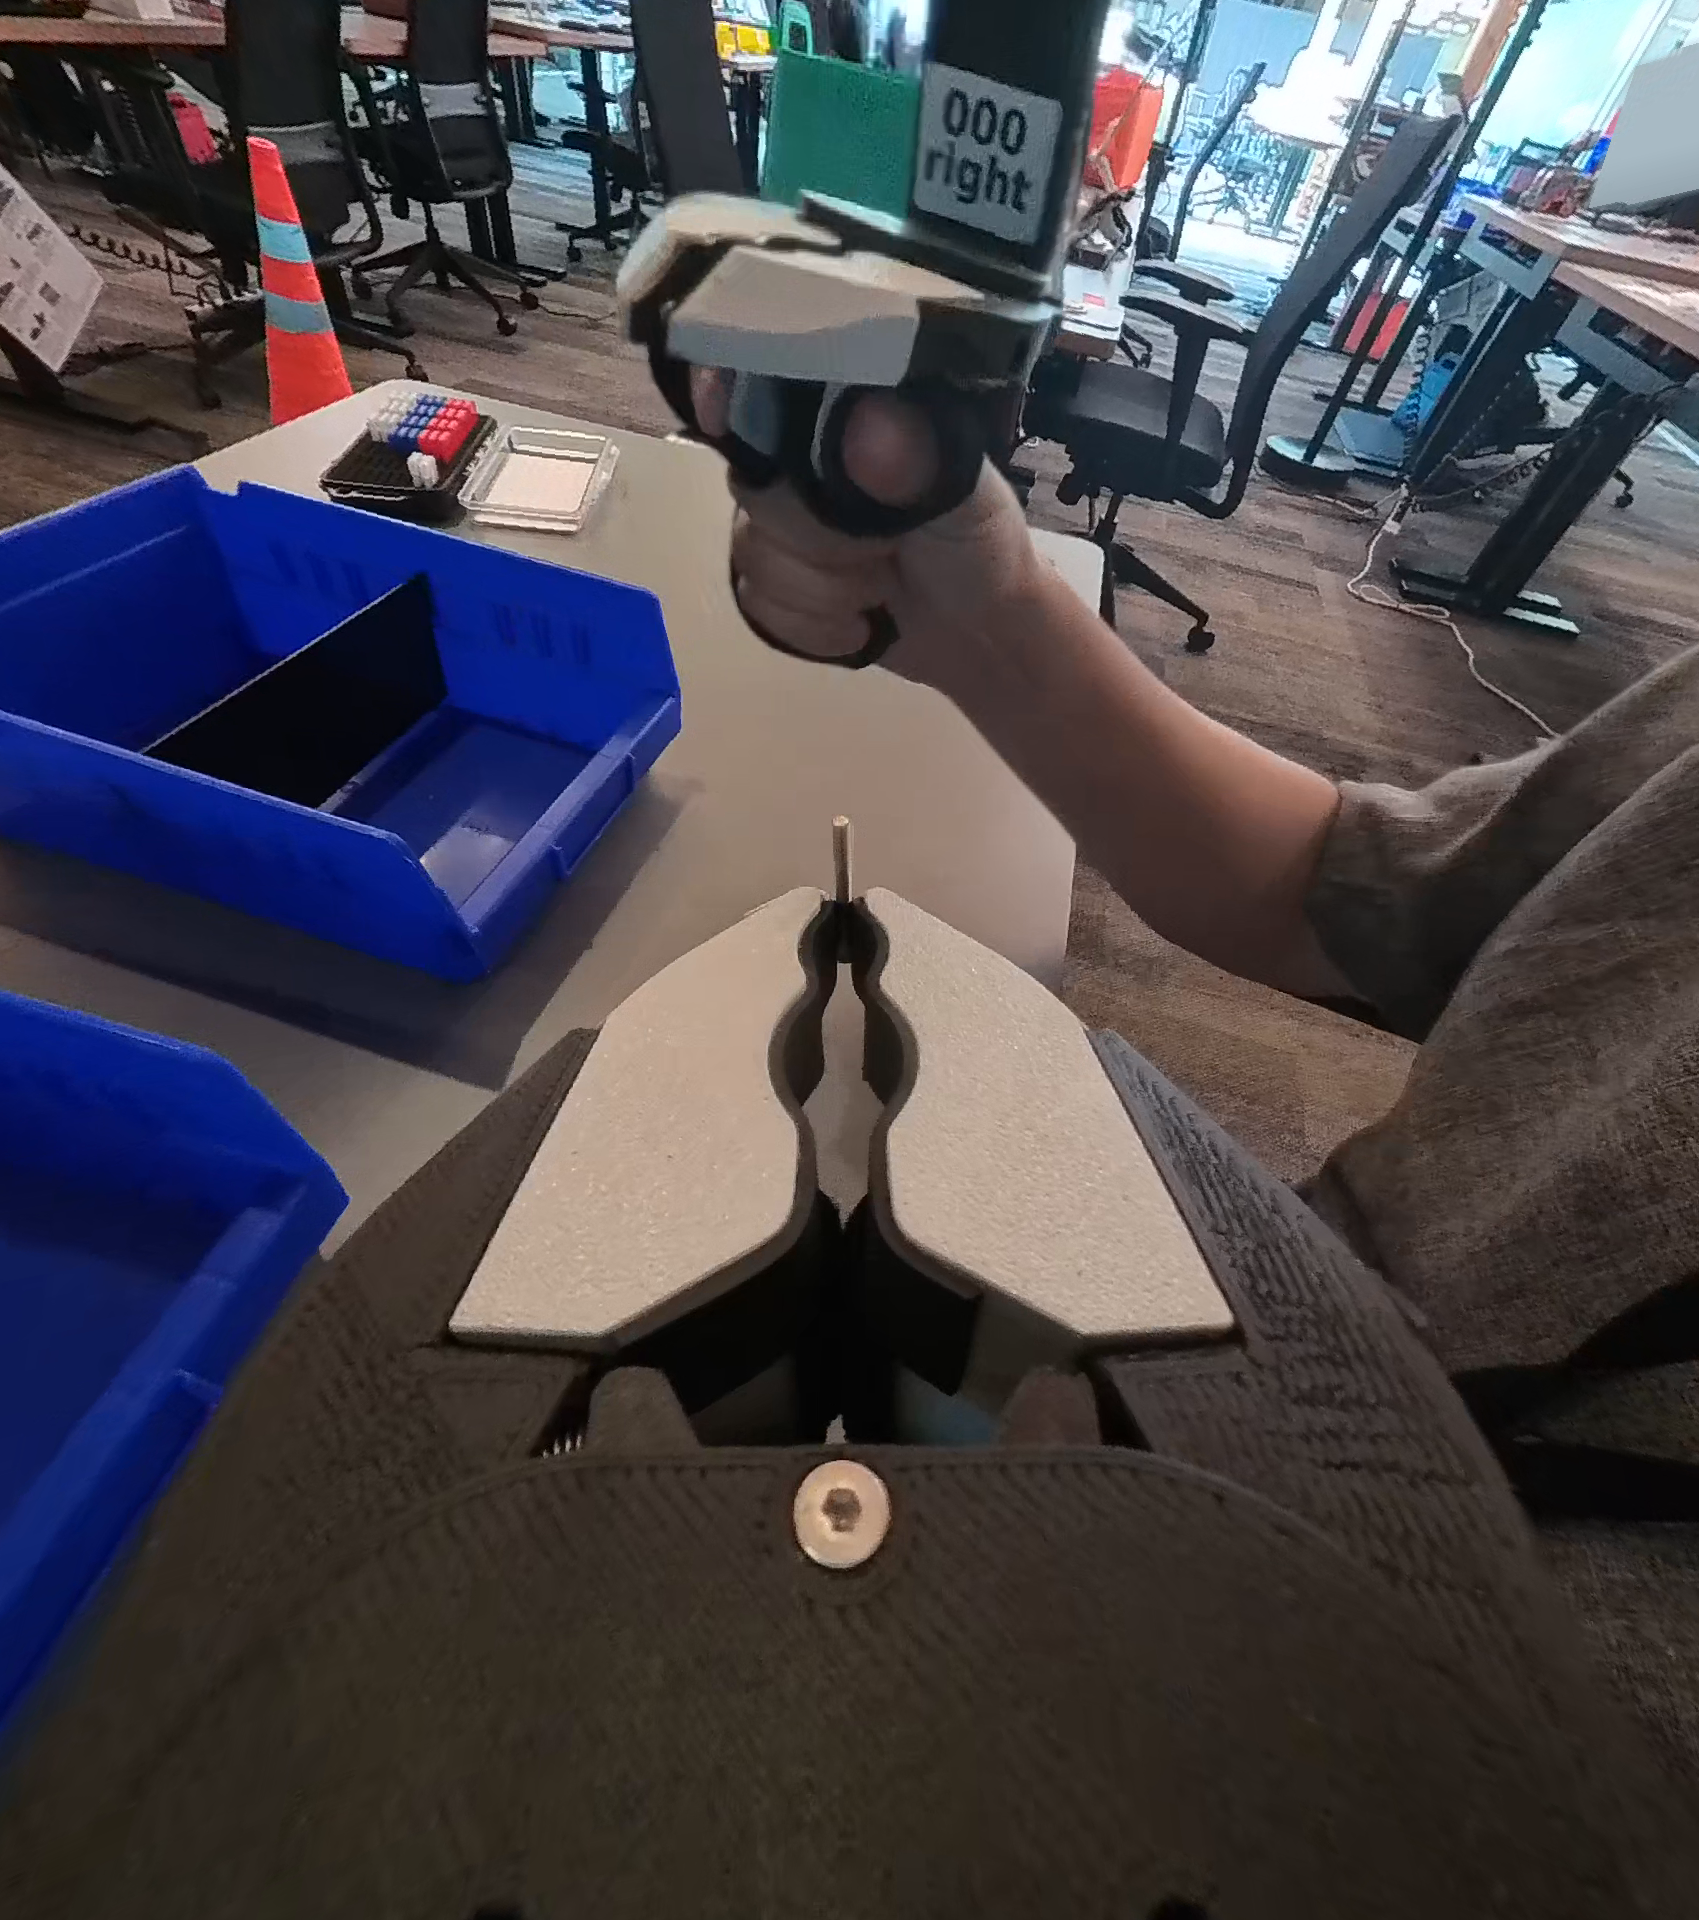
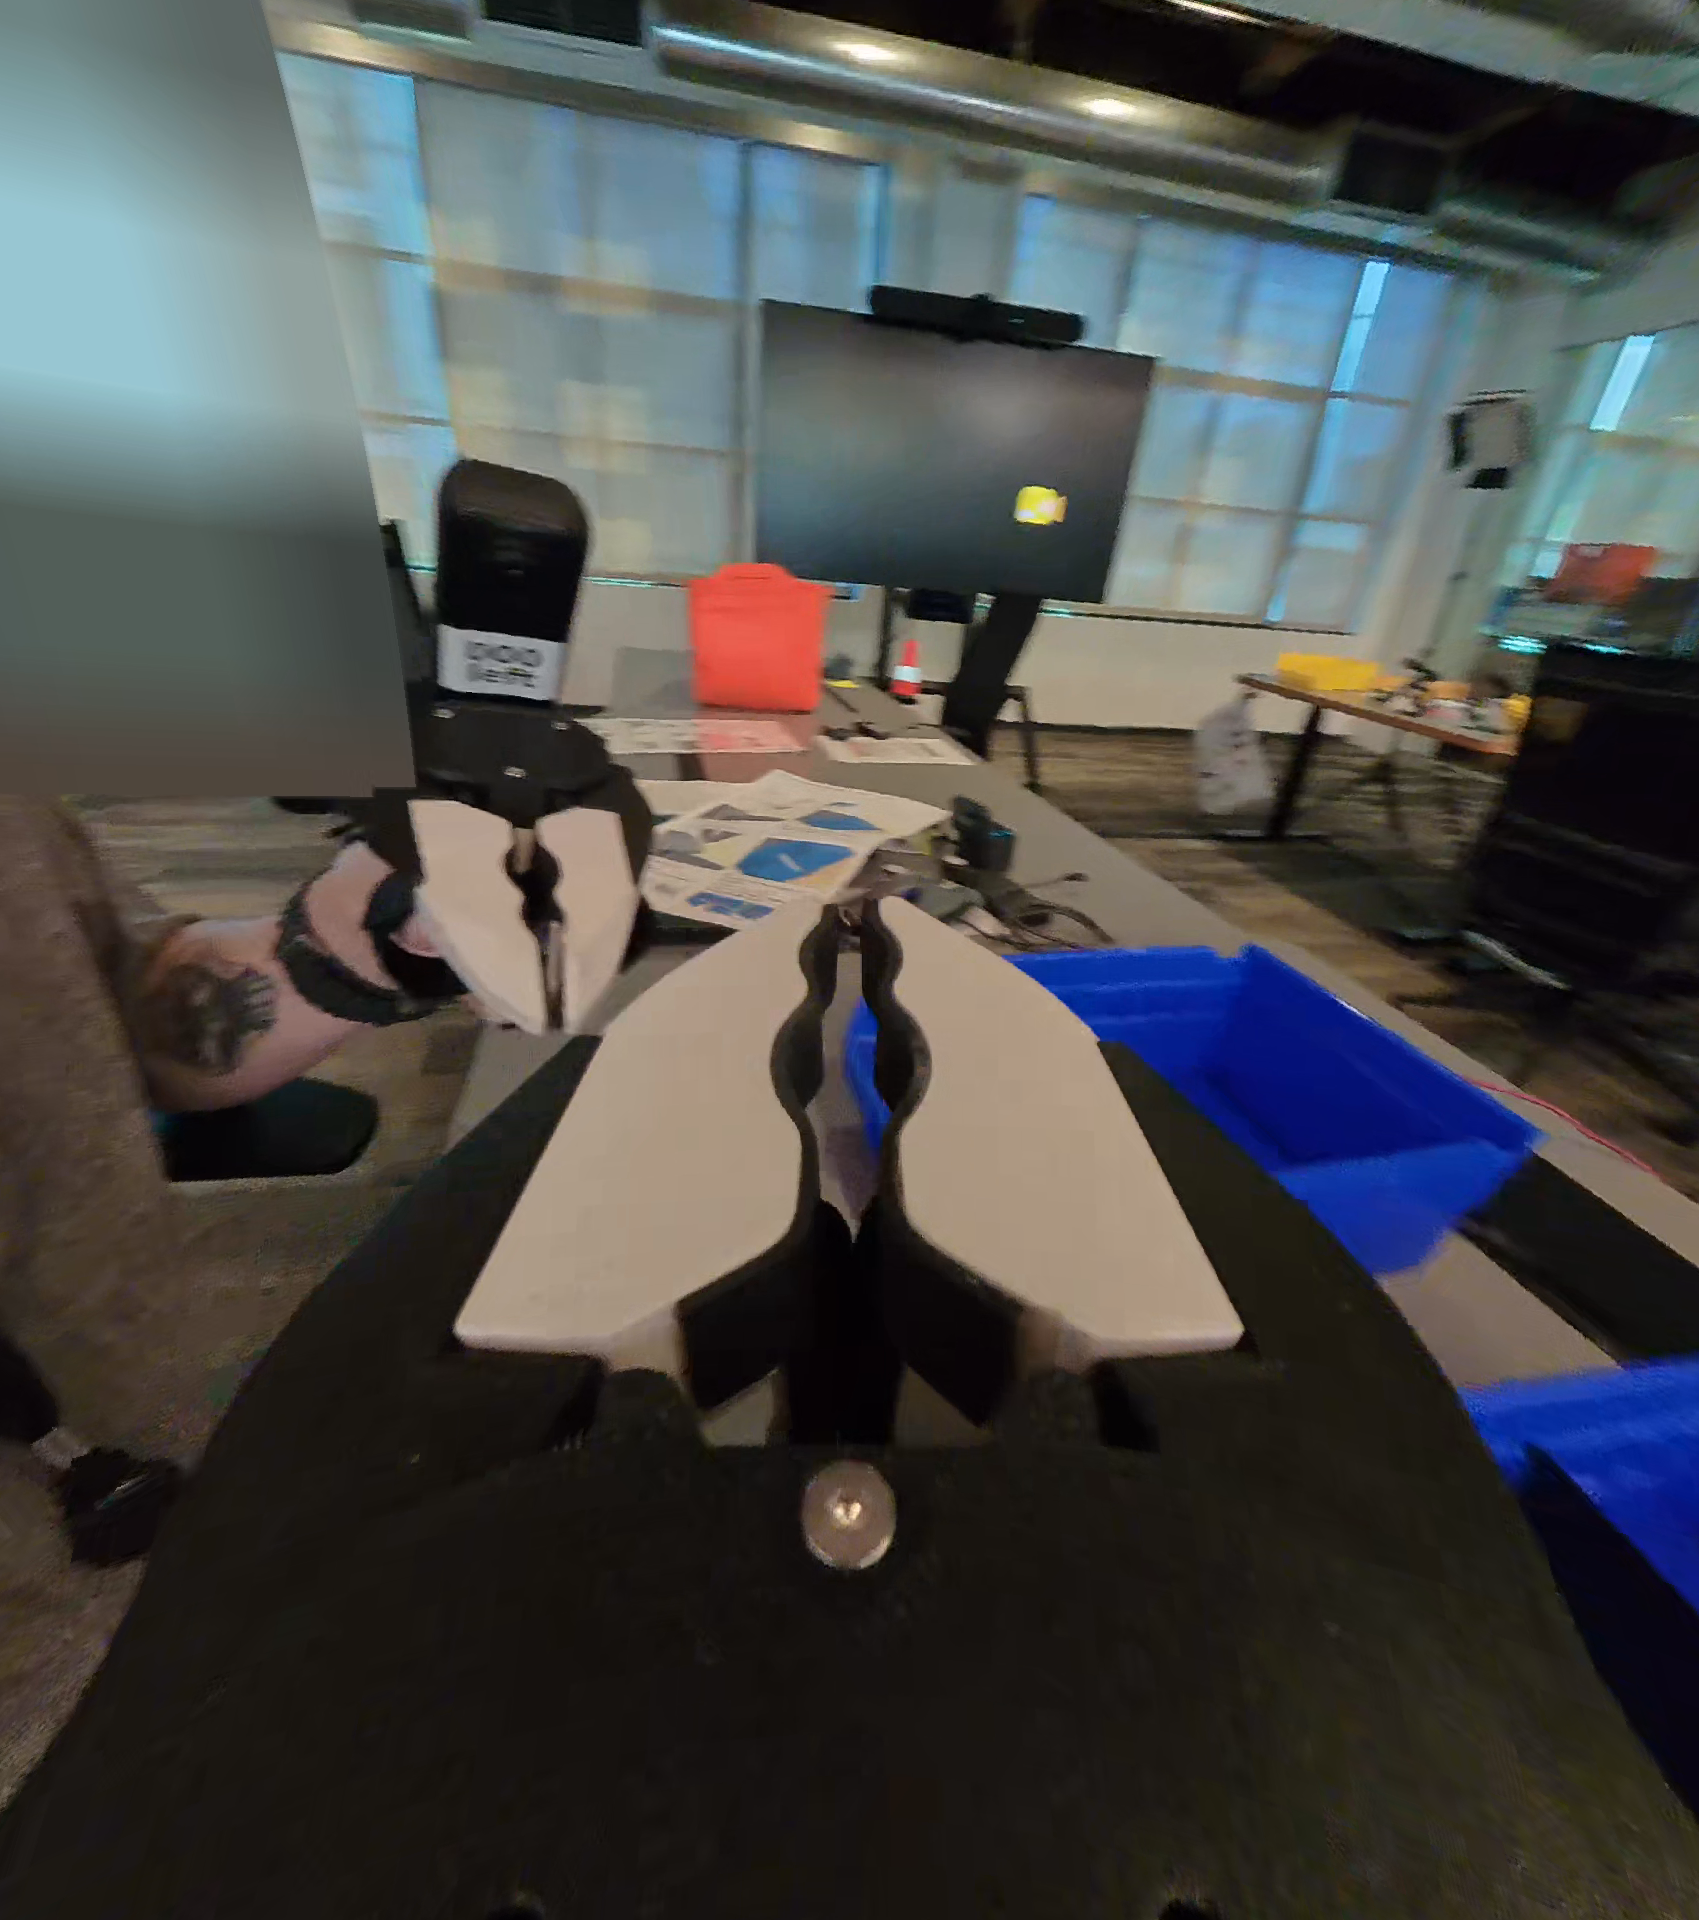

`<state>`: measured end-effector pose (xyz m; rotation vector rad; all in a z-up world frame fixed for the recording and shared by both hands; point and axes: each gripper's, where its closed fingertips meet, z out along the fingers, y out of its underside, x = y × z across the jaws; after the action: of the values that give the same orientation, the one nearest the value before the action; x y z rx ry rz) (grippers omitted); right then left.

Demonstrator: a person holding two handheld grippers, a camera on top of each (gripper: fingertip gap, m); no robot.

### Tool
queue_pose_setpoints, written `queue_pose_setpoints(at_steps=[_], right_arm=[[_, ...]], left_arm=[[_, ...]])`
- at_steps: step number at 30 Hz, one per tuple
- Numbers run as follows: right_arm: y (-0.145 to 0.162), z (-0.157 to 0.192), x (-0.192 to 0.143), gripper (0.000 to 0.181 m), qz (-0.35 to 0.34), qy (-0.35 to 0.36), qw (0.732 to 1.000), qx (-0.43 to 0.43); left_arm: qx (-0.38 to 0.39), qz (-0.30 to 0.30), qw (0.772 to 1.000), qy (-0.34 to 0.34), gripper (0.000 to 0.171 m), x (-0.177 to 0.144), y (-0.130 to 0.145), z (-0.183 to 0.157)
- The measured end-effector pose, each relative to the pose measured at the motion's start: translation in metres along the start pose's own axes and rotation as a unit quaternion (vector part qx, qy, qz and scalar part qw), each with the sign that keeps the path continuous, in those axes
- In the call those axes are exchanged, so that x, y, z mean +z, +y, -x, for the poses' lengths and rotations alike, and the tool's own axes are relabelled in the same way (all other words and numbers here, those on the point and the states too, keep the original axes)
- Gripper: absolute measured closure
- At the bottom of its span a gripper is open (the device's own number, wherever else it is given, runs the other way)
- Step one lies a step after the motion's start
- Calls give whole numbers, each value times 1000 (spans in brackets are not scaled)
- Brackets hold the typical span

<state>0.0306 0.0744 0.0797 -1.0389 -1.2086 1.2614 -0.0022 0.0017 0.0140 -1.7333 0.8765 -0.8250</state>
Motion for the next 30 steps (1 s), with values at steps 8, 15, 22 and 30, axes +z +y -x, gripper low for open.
queue_pose_setpoints(at_steps=[8, 15, 22, 30], right_arm=[[22, -22, -23, 178, 17, 125, 992, 22], [54, -44, -40, 177, 70, 252, 965, 29], [121, -116, -79, 177, 236, 443, 864, 39], [206, -165, -89, 177, 399, 437, 785, 183]], left_arm=[[9, -6, 1000, -14, 169, 7, -10, 8], [16, -3, 999, -28, 169, 18, -14, 16], [14, -3, 999, -30, 170, 20, -15, 18], [13, -10, 999, -34, 170, 14, -17, 21]])
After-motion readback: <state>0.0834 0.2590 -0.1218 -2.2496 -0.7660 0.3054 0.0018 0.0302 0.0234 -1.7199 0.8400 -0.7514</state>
